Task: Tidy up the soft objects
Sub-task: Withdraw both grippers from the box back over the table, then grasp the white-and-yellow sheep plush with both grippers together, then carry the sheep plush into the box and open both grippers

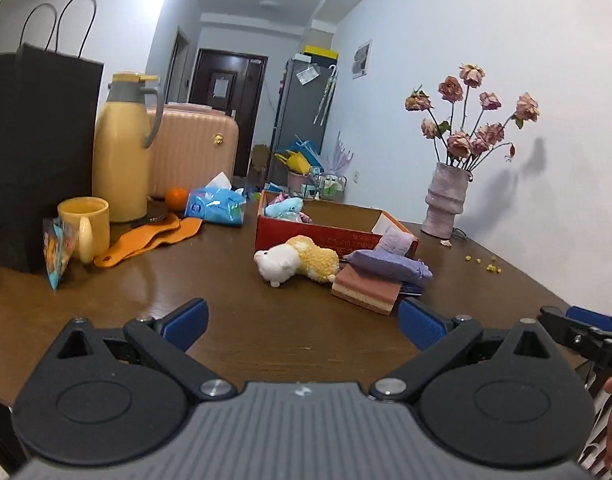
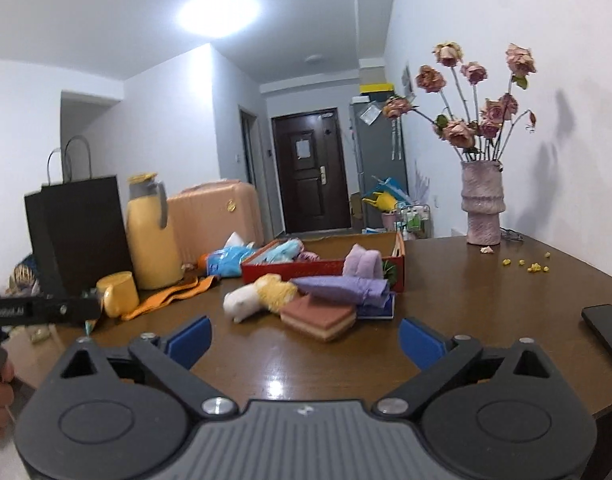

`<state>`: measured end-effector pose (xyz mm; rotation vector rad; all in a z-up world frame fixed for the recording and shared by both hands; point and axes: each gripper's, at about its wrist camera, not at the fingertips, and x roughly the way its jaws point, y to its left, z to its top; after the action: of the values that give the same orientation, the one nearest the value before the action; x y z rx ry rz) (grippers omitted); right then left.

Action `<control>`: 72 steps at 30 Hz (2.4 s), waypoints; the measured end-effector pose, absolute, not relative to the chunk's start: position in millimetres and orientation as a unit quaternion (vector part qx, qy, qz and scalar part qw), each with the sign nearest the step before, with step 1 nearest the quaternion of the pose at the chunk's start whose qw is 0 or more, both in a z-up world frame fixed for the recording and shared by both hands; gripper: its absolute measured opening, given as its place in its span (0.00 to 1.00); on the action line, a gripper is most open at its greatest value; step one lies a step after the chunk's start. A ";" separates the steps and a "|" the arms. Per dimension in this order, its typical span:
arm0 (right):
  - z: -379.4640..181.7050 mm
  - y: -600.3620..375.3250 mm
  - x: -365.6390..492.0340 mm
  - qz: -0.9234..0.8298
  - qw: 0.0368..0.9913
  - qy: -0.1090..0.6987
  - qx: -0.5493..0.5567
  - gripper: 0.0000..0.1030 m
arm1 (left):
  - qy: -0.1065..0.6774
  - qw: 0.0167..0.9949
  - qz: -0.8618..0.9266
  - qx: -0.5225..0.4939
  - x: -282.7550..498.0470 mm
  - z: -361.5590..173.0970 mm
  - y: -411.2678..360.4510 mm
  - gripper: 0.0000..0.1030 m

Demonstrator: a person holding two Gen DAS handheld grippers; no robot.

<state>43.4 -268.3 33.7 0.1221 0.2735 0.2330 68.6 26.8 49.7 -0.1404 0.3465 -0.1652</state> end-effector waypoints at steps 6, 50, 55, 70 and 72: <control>26.6 -265.7 55.6 0.107 0.982 0.145 0.063 0.97 | 0.179 0.979 -0.085 -0.054 82.3 45.9 18.8 1.00; -13.6 -176.6 431.1 0.273 0.909 0.314 0.004 0.46 | 0.322 0.924 -0.060 -0.197 387.2 -20.6 48.3 0.73; -27.1 -173.1 442.3 0.290 0.896 0.334 0.036 0.45 | 0.343 0.908 -0.074 -0.227 404.4 -37.3 49.6 0.50; 30.4 -187.8 353.9 0.282 0.924 0.252 0.057 0.37 | 0.264 0.942 -0.106 -0.180 322.0 33.1 40.4 0.44; 36.1 -197.2 328.6 0.273 0.930 0.240 0.061 0.38 | 0.257 0.945 -0.120 -0.166 301.6 39.4 29.4 0.44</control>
<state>328.6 -197.2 36.1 0.1249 0.4912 0.5583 301.6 29.4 39.4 -0.3375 0.5239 -0.2442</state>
